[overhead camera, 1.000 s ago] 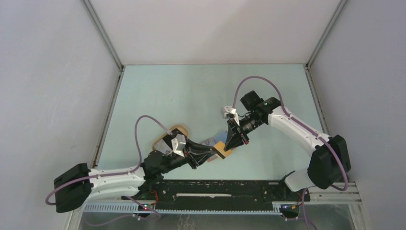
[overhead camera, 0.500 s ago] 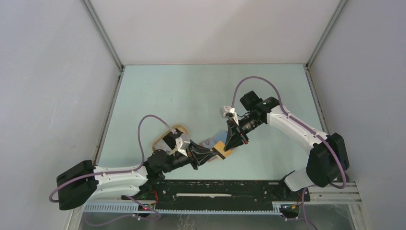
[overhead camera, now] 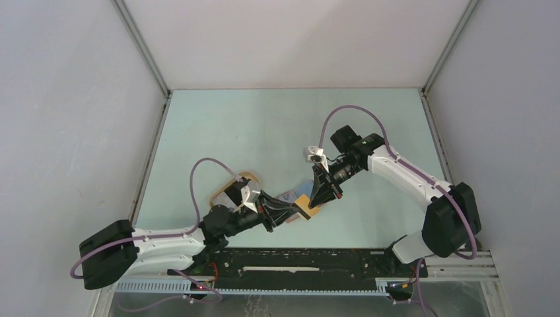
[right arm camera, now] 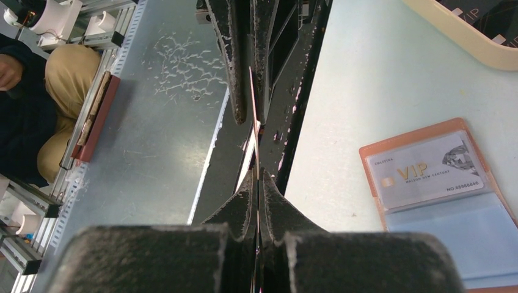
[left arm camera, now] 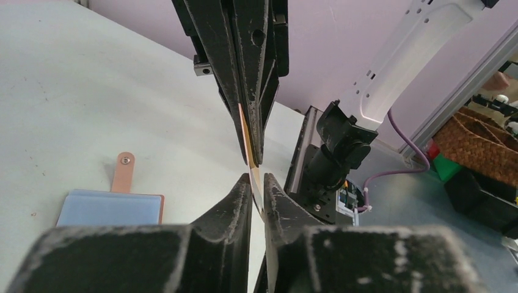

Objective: Put the credit cards into the card holder
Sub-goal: Insert the credit card into the card holder.

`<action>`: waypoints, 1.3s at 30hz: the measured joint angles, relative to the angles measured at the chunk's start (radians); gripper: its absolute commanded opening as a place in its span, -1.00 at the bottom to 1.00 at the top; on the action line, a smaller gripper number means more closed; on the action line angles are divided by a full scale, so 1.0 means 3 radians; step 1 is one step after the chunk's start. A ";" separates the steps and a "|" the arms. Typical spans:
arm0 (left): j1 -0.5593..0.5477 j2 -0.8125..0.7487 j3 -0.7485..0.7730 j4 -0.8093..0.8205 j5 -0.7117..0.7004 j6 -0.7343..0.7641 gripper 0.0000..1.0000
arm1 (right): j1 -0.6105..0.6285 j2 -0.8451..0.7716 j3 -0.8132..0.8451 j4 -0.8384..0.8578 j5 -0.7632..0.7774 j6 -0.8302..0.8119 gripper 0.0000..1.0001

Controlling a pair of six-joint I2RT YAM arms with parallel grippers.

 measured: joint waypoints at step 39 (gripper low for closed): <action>0.1147 0.1564 -0.0047 0.0290 0.0392 -0.1783 -1.00 | -0.0196 0.0846 -0.0051 0.1204 0.1582 0.1797 -0.91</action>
